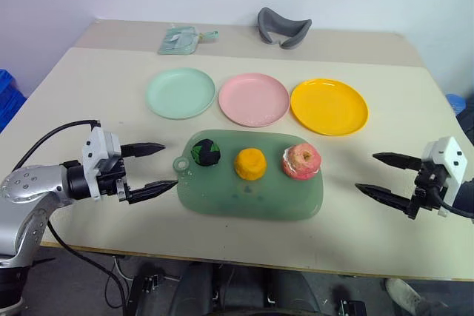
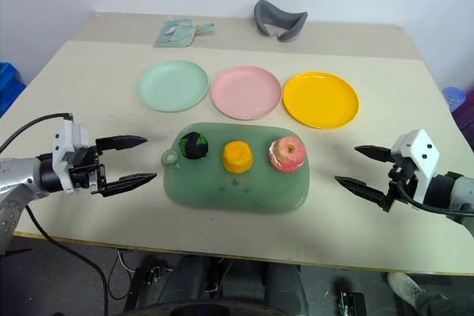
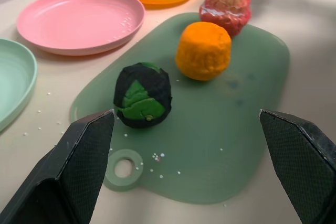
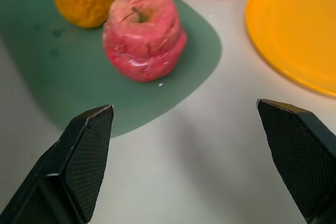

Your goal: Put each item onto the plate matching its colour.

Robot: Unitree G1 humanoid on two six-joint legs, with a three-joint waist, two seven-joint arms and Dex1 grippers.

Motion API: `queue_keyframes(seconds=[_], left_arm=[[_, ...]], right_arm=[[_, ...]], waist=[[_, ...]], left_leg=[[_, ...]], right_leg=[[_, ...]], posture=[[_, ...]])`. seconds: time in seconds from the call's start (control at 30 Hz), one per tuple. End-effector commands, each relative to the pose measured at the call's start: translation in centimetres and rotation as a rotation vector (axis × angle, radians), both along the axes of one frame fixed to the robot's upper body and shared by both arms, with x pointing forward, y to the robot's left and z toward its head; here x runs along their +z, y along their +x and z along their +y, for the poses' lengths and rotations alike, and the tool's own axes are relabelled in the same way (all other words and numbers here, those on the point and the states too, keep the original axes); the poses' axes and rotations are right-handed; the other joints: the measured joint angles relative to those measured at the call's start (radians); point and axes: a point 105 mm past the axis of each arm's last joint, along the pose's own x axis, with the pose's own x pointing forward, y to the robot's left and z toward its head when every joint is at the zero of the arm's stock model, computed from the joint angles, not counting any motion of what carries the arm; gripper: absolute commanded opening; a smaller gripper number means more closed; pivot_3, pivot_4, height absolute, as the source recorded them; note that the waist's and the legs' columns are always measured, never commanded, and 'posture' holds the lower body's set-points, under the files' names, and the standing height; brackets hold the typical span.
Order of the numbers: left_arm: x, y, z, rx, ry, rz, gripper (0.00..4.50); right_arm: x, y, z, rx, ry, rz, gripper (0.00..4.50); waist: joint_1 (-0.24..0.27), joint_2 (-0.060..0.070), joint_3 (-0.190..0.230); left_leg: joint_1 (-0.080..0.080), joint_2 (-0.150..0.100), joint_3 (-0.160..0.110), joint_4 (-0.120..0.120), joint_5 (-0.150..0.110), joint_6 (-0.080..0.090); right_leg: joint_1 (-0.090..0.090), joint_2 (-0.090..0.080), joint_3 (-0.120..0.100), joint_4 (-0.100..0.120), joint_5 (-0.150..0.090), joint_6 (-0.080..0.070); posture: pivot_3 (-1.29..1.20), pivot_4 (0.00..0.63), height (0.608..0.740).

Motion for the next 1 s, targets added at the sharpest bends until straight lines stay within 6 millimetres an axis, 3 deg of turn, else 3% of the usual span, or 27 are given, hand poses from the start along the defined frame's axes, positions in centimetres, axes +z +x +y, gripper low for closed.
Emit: queue_keyframes(seconds=[0.03,0.53,0.77,0.83,1.0], left_arm=[[1.1,0.2,0.1,-0.006,0.02,-0.055,4.5],[1.5,1.3,-0.3,0.016,-0.003,-0.149,4.5],[1.5,3.1,-1.2,0.086,-0.013,-0.089,4.5],[1.6,3.4,-1.5,0.086,-0.01,-0.093,4.5],[1.1,4.5,-4.7,0.05,0.004,-0.055,4.5]], right_arm=[[1.3,-0.2,0.2,0.017,-0.012,-0.048,4.44],[2.0,0.1,0.7,0.036,0.0,-0.089,4.44],[4.7,0.8,5.1,0.225,0.101,-0.211,4.44],[4.8,0.9,5.9,0.259,0.098,-0.213,4.44],[3.4,2.1,9.1,0.397,0.037,-0.184,4.44]], waist=[[0.0,0.0,0.0],[0.001,0.0,0.0],[0.0,0.0,0.0],[0.001,0.0,0.0],[0.002,-0.001,0.0]], left_leg=[[0.0,0.0,0.0,0.0,0.0,0.0],[0.0,0.0,0.0,0.0,0.002,-0.003],[0.0,0.0,0.0,0.0,0.002,-0.004],[0.0,0.0,0.0,0.0,0.002,-0.004],[0.0,-0.001,0.0,0.001,0.003,-0.004]], right_leg=[[0.0,0.0,0.0,0.0,0.0,0.0],[0.0,0.0,0.0,0.0,0.0,0.0],[0.0,0.001,0.0,0.0,0.0,0.0],[0.0,0.001,0.0,0.0,0.0,0.0],[0.0,0.0,0.0,0.001,0.0,0.0]], posture=[[0.0,0.15,0.74],[0.0,0.15,0.74],[0.0,0.15,0.74],[0.0,0.15,0.74],[0.0,0.15,0.74]])
